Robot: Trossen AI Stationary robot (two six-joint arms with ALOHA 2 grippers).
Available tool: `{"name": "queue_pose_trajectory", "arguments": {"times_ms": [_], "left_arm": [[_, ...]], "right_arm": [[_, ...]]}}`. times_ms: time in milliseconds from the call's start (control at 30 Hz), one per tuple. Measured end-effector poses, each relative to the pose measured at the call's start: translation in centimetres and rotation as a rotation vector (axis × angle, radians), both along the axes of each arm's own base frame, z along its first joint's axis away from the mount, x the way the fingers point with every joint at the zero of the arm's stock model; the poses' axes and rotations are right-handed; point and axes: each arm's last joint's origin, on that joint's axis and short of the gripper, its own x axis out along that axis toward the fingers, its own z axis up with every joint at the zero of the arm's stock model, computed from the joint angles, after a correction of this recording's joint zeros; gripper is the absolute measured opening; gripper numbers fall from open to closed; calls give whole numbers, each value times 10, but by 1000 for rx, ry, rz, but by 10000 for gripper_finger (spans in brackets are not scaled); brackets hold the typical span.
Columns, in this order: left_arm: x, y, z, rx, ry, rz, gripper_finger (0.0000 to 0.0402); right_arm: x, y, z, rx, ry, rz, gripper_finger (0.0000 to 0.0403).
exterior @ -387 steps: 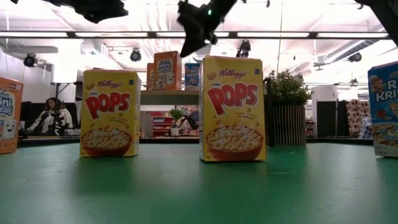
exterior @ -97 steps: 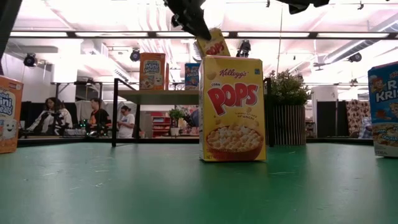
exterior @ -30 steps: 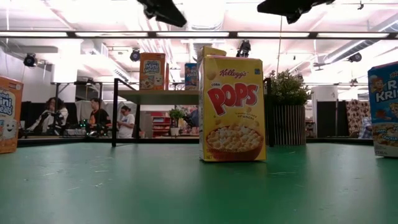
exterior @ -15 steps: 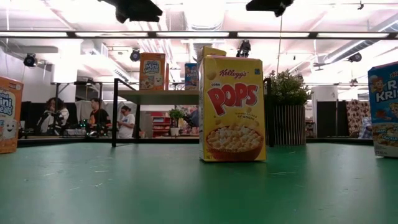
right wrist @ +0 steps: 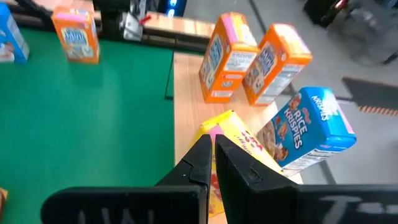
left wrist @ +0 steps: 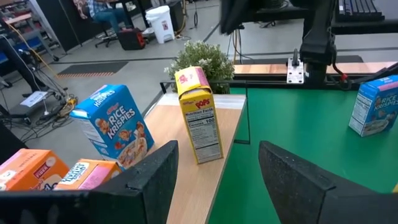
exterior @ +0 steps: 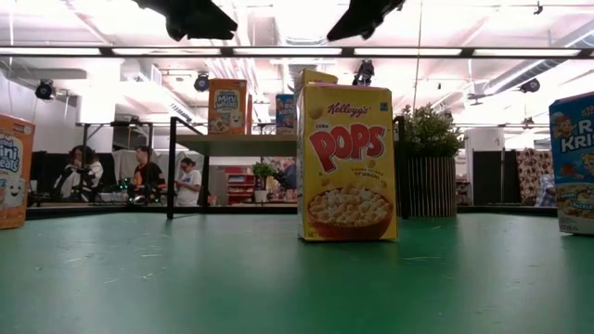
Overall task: Stack cereal on shelf
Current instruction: Adjust the yellow cereal box on the shelf
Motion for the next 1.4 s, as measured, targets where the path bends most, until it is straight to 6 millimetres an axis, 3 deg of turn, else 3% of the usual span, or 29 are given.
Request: {"name": "queue_pose_trajectory", "arguments": {"times_ms": [267,500,633,1100,1233,1400], "left_arm": [[0,0,0,1,3,0,206],[1,0,-1,-10,2,3,206],[1,0,-1,-11,2,3,206],[1,0,-2,-12,3,4,206],[1,0,-2,-12,3,4,206],[1,0,-2,-11,3,4,206]], "right_arm": [[20,-39,-1,32,128,6,12],[35,-51,-3,81,206,3,24],[40,-54,1,90,225,7,63],[44,-56,-7,111,292,20,286],[45,-57,-11,87,307,45,314],[46,-56,-18,105,313,90,317]]}}
